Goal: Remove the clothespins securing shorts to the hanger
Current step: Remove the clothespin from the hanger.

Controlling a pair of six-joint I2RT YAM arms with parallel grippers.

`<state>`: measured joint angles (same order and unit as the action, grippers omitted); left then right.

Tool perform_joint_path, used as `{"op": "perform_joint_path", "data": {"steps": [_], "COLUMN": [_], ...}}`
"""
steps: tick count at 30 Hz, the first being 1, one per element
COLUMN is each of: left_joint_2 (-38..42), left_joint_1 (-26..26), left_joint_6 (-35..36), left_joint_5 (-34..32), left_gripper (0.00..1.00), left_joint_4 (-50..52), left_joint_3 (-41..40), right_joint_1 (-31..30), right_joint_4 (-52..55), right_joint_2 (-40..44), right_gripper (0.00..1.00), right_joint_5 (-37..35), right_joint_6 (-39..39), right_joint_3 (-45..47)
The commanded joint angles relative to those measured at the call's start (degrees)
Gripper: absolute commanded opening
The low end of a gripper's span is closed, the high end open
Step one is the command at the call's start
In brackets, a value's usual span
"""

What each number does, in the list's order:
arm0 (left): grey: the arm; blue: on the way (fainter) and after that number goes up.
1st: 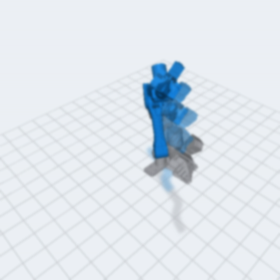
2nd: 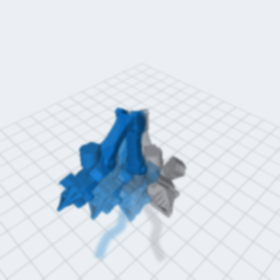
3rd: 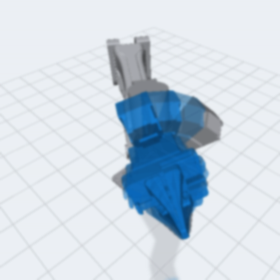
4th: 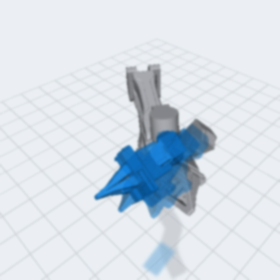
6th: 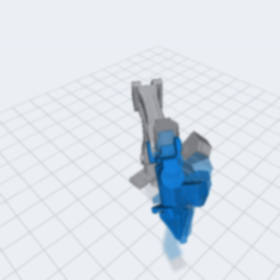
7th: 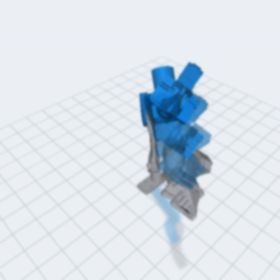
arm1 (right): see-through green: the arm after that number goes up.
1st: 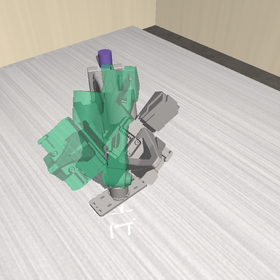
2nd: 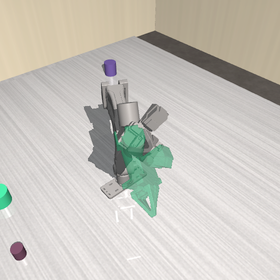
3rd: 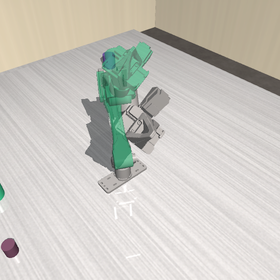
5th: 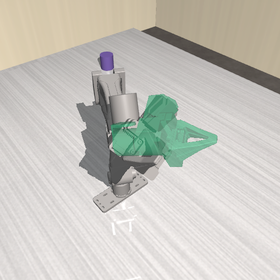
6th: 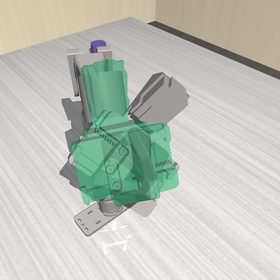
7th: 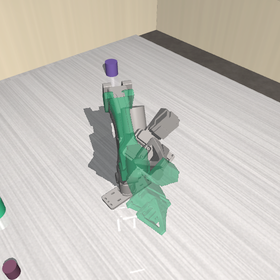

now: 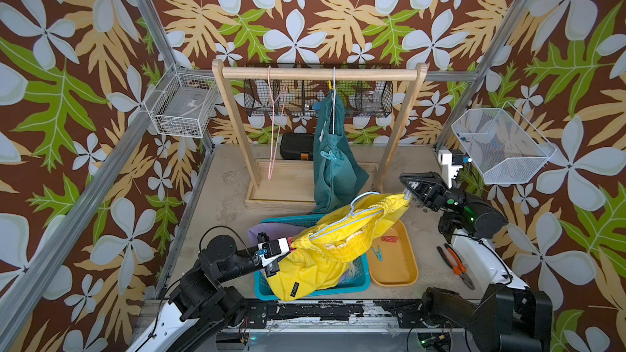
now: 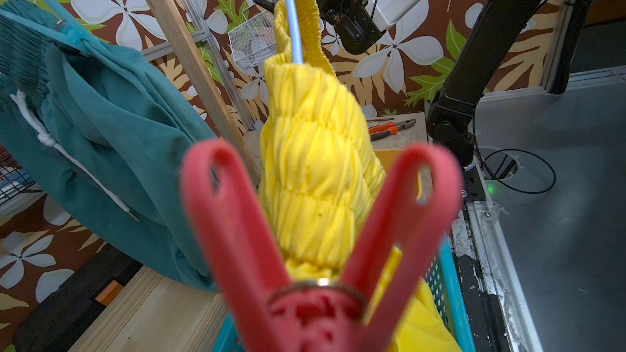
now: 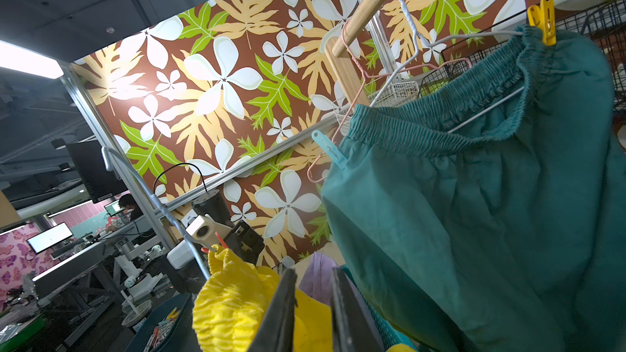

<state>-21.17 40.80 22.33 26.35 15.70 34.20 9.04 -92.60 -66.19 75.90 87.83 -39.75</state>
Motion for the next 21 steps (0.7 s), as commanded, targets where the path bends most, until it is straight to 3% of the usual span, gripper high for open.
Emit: {"op": "perform_joint_path", "data": {"steps": [1, 4, 6, 8, 10, 12, 16, 21], "left_joint_2": [0.0, 0.1, 0.2, 0.2, 0.2, 0.1, -0.1, 1.9], "left_joint_1": [0.0, 0.0, 0.0, 0.0, 0.0, 0.0, -0.1, 0.0], "left_joint_6": [-0.1, -0.6, -1.3, -2.0, -2.3, -3.2, -5.4, -8.7], "left_joint_5": [-1.0, -1.4, -1.6, -1.9, -2.4, -4.1, -7.0, -7.3], "left_gripper": [0.0, 0.0, 0.0, 0.0, 0.0, 0.0, 0.0, 0.0], "left_joint_4": [-0.2, 0.0, -0.2, -0.7, -1.0, -1.8, -3.5, -7.5], "left_joint_3": [0.3, 0.3, 0.4, 0.3, 0.3, 0.1, 0.3, 0.5], "right_joint_1": [0.0, 0.0, 0.0, 0.0, -0.3, -0.5, -0.5, -0.5], "right_joint_4": [-9.4, -1.6, 10.7, 31.4, 60.4, 74.3, 74.6, 78.0], "right_joint_2": [0.2, 1.0, 2.8, 6.3, 10.5, 12.2, 14.9, 19.6], "right_gripper": [0.0, 0.0, 0.0, 0.0, 0.0, 0.0, 0.0, 0.0], "right_joint_5": [-1.2, -1.7, -2.9, -6.2, -14.5, -20.7, -22.9, -32.1], "right_joint_6": [-0.9, -5.7, -13.2, -28.3, -49.7, -59.5, -58.6, -59.2], "right_joint_3": [-2.0, -3.7, -4.4, -6.0, -10.6, -14.4, -14.2, -11.4]}}
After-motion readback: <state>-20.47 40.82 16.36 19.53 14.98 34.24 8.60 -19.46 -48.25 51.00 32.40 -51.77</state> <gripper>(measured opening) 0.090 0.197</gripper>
